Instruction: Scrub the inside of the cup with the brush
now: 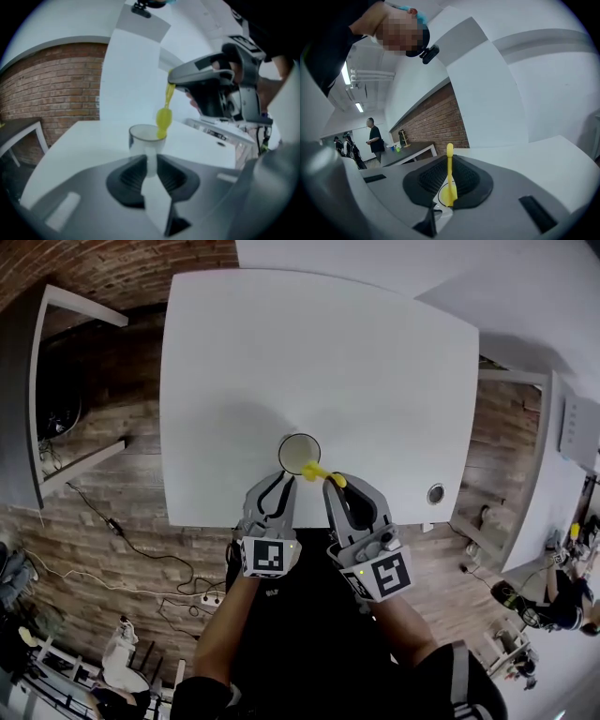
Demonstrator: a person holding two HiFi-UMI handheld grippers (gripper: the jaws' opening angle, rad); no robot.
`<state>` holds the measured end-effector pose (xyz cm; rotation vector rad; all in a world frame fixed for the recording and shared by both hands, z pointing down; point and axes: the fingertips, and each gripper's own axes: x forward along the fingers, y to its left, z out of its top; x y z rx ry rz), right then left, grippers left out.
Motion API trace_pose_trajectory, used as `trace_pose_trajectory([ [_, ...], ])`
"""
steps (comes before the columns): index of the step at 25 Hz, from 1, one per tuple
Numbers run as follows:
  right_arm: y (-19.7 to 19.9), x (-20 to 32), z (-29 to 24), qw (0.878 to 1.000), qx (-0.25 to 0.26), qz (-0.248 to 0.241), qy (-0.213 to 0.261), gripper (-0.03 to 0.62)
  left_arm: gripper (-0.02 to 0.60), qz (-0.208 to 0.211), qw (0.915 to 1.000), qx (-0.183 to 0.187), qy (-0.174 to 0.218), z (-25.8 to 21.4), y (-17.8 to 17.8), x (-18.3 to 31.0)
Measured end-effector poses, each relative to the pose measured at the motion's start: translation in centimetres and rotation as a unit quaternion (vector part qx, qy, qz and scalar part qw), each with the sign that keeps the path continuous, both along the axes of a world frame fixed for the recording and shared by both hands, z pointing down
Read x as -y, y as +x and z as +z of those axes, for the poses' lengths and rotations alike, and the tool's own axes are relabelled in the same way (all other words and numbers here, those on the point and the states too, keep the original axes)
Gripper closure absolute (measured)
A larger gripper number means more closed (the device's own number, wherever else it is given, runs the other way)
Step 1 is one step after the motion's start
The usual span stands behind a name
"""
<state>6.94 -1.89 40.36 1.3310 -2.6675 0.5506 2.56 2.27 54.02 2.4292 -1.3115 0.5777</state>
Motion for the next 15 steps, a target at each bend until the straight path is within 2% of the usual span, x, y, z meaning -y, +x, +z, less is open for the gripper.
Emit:
trace_pose_trajectory([
  [7,-0.5,0.1,1.6,1.000,-0.015,-0.003,-0.013,0.565,0.515,-0.003,0.9999,-0.006,-0.015,0.2,0.0,-0.2],
  [10,-0.8,0.2,2.8,1.000,-0.023,-0.007,-0.021,0.565,0.515,-0.001,1.0000,-0.007,0.006,-0.4,0.1,0.4],
  [15,-1.5,0.4,4.8,0.998,-0.039,-0.015,-0.037,0.565,0.515,0.000,0.9999,-0.009,0.011,-0.4,-0.2,0.5],
])
